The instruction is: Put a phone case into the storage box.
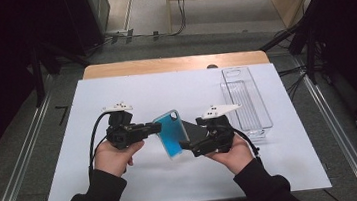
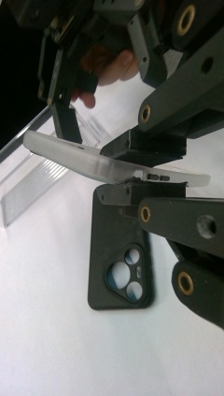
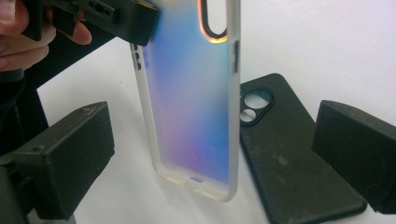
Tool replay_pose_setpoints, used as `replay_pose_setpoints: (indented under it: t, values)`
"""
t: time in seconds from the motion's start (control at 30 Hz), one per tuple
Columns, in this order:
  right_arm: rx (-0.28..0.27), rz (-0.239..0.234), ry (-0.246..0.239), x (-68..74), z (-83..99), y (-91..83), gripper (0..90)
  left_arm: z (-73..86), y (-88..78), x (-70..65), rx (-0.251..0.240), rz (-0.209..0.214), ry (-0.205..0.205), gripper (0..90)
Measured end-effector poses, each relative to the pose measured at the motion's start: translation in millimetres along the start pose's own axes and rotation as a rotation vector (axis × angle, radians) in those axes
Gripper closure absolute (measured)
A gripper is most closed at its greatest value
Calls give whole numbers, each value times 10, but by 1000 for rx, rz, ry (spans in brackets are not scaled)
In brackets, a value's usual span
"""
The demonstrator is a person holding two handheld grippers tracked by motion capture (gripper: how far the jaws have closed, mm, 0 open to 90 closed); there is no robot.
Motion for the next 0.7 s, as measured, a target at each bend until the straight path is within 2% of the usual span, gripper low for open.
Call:
replay_pose_setpoints:
  t: [0.33,0.43,0.7]
  values:
    - [-33,104,-35,136,33,63,0,-3,10,-7,-9,-37,-62,819]
    - [-23,113,-39,157,54,98,0,8,26,-30,-5,-50,-59,819]
    - [-4,149,-74,208,92,168,0,42,83,-128,12,-30,-50,818]
Point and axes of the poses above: each handheld gripper's, and its own axes: y roughly forward along the jaws, z roughly out of its underside, x roughly to its left, the point moved 3 cm from there along y, roughly forward along the jaws, and after that the axes turned 14 degrees about -x, right-handed, at the moved point
